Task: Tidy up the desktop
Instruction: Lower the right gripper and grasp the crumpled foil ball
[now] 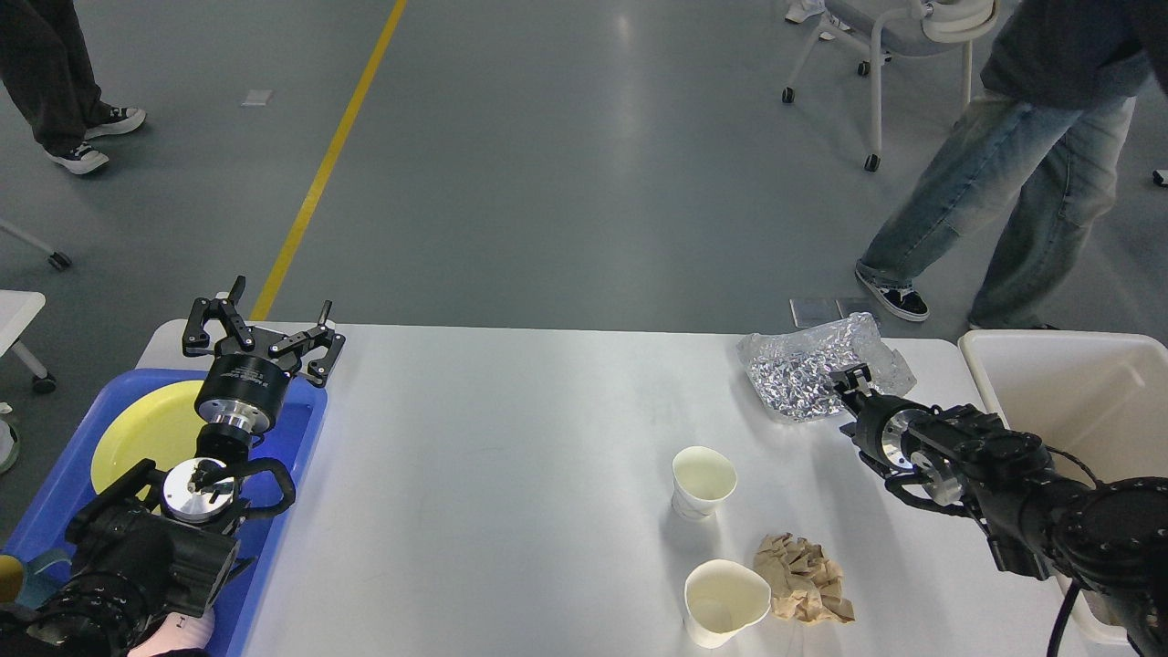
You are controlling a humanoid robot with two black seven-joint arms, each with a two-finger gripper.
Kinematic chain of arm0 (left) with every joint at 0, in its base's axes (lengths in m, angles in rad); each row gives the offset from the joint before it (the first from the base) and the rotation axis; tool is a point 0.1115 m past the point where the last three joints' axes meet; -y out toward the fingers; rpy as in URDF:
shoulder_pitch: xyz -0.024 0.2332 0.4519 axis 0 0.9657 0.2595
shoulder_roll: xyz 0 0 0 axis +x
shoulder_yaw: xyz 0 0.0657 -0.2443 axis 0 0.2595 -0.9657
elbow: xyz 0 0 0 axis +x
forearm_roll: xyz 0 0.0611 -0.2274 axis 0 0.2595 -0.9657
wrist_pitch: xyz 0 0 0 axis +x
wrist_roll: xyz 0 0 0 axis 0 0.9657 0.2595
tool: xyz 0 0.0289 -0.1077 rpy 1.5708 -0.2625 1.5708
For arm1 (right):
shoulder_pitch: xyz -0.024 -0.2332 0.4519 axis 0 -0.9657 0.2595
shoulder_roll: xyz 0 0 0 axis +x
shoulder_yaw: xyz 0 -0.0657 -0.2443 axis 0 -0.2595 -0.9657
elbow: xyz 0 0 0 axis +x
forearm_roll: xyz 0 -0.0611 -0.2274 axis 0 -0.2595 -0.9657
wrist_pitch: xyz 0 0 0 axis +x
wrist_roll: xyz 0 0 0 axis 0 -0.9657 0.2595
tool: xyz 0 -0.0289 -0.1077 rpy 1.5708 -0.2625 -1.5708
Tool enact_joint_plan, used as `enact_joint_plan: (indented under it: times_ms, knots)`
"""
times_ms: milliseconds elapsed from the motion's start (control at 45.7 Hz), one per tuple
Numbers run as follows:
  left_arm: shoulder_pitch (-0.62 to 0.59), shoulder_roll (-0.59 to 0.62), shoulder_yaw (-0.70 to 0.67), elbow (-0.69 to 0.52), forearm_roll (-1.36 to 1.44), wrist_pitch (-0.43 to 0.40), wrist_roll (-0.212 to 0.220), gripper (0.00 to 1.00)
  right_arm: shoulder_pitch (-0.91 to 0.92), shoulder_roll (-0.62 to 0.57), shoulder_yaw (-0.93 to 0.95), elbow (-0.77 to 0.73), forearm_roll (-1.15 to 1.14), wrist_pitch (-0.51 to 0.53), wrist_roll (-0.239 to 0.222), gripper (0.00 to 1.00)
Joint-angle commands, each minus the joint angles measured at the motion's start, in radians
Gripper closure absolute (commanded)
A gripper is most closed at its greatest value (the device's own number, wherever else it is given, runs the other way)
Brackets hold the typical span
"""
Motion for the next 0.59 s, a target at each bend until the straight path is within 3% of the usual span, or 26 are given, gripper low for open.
enact_joint_plan:
  times_ms: [0,219,263,284,306,569]
  knots:
    - [0.0,0.001,0.0,0.0,0.001,0.0,0.0,0.0,0.0,0.018,0.0,0.0,-0.001,-0.006,0.001,0.59]
    - [0.0,-0.001,0.0,0.0,0.001,0.0,0.0,0.0,0.0,0.02,0.002,0.0,0.0,-0.015,0.001,0.73]
    - [0.0,0.001,0.0,0.0,0.0,0.0,0.0,0.0,-0.002,0.02,0.002,0.0,0.0,-0.015,0.001,0.86]
    - [0.0,0.001,0.0,0.0,0.001,0.0,0.0,0.0,0.0,0.02,0.002,0.0,0.0,-0.016,0.002,0.97]
    - [0.0,-0.001,0.0,0.0,0.001,0.0,0.0,0.0,-0.002,0.02,0.002,0.0,0.0,-0.016,0.002,1.0]
    - [0.0,0.001,0.0,0.0,0.001,0.0,0.0,0.0,-0.002,0.024,0.017,0.0,-0.001,-0.05,-0.001,1.0]
